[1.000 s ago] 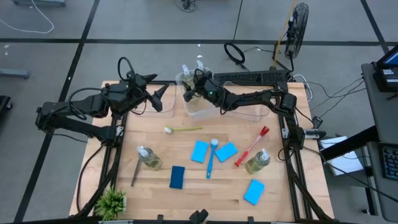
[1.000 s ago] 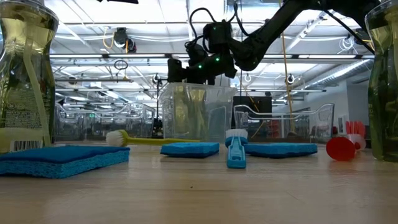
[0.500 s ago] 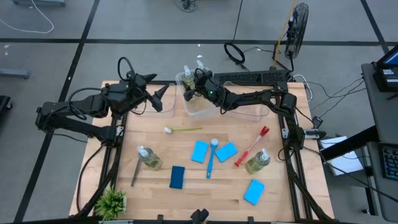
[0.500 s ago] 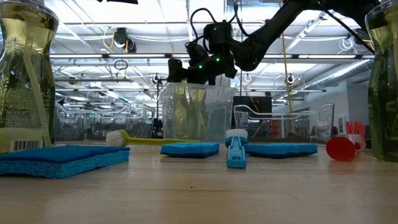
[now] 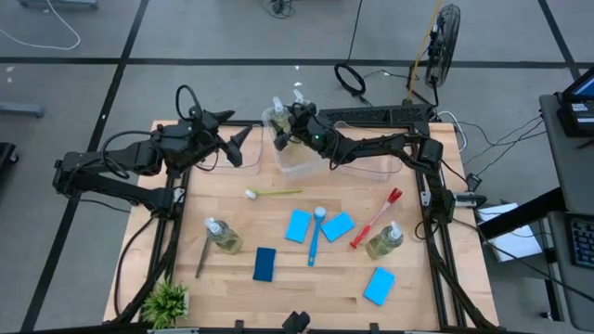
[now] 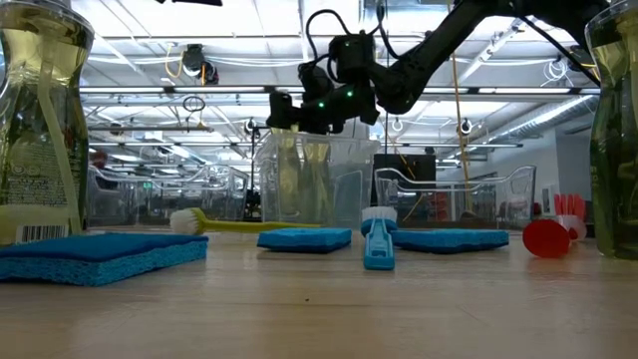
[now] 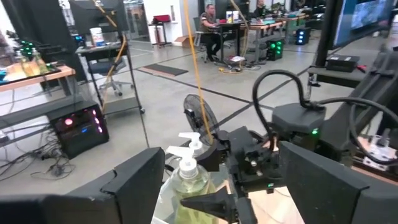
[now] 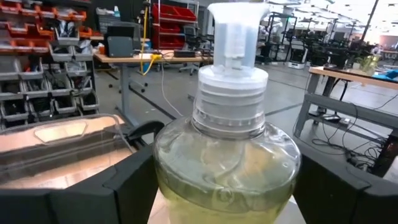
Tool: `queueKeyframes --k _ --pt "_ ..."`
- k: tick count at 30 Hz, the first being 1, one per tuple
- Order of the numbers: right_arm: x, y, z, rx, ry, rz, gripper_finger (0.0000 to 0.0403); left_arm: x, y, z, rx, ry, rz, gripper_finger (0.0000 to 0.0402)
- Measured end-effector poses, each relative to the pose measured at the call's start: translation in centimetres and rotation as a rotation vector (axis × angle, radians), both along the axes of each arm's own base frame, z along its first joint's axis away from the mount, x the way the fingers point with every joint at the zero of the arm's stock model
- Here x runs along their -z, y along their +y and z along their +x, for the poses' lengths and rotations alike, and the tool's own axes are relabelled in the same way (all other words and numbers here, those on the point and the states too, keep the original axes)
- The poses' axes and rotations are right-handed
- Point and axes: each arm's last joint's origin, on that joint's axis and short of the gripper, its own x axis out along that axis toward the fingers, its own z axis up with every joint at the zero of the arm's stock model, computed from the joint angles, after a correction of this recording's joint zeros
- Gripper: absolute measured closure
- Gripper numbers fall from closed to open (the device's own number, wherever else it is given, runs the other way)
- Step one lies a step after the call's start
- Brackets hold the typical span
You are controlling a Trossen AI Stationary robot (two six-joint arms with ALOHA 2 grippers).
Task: Pick & Place Kitchen Sink Supplies
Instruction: Put the yellow dish soap into the white bin
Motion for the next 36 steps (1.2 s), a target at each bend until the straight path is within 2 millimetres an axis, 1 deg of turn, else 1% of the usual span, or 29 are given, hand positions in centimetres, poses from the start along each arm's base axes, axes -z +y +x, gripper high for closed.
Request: queueKeyframes --k 7,11,14,21,25,36 --pt "0.01 -0.01 -0.01 0.005 -0.005 0.006 0.0098 0.00 -0.05 0.04 0.024 0.000 -0.003 0.0076" --pt "-0.01 0.00 -0.01 0.000 -0.006 0.005 0.0098 0.00 -0.06 0.04 0.024 0.000 -0.003 0.0084" --pt "-0.01 0.09 0.07 -0.048 -0.002 0.000 0.0098 0.00 -0.05 0.04 0.024 0.000 -0.003 0.0092" --pt "0.08 0.13 0.09 -0.049 0.009 -0.001 0.0098 0.00 -0.05 0.04 0.024 0.000 -0.003 0.0100" --pt "0.11 0.13 0.09 -0.048 0.013 -0.001 0.0098 0.00 -0.05 0.04 0.024 0.000 -0.003 0.0094" --pt "0.55 0.65 0.31 -0.062 0.142 -0.098 0.0099 0.00 -0.06 0.04 0.024 0.000 -0.003 0.0076"
